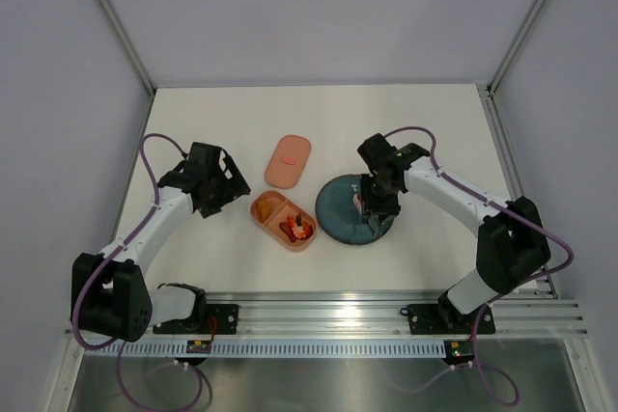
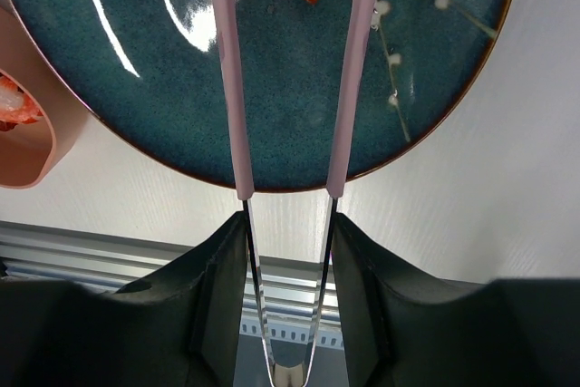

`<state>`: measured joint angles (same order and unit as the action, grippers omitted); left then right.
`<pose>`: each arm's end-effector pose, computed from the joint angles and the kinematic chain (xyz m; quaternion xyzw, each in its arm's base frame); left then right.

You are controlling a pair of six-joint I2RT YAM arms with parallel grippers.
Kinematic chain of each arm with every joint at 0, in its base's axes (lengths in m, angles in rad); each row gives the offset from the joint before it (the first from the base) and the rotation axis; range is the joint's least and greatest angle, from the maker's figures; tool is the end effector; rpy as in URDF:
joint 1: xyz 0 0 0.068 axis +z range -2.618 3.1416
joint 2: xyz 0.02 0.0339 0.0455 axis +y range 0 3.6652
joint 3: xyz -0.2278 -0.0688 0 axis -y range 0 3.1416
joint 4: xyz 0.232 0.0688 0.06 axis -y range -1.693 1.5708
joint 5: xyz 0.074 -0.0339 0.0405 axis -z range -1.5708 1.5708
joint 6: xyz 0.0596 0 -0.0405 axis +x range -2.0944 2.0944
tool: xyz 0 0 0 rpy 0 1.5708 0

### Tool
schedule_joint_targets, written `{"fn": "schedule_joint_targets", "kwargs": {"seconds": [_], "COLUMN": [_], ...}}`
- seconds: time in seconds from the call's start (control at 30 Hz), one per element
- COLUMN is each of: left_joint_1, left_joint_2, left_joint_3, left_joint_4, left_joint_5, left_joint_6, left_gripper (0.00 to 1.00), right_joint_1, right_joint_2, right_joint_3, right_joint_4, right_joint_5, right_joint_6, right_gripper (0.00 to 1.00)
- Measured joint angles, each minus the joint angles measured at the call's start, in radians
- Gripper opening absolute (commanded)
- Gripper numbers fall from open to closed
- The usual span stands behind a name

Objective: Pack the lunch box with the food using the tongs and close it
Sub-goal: Pick up the fake food from the plate.

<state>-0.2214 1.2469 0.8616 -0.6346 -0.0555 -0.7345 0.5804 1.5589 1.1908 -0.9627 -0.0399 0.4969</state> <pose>0.2494 -0.0528 0.1841 -0.2514 0.9285 -0.1013 0.2537 0.2388 0.1594 0.1841 -0.0438 0.9916 0.0784 0.0926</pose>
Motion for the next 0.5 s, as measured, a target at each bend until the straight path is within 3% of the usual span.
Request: {"fn": "schedule_joint_targets", "kwargs": {"seconds": [0.5], "left_joint_1": [0.0], "left_joint_2": [0.013], "left_joint_3": [0.0], "left_joint_4": [0.001], "left_joint_5": [0.001], "left_joint_6": [0.0], "left_gripper": [0.9], "right_joint_1": [0.0], "right_joint_2": [0.062], "right_joint_3": [0.024], "right_joint_4": [-0.002], "right_joint_5": [0.021], "right_joint_6": [0.016], "right_gripper": [0.48]}}
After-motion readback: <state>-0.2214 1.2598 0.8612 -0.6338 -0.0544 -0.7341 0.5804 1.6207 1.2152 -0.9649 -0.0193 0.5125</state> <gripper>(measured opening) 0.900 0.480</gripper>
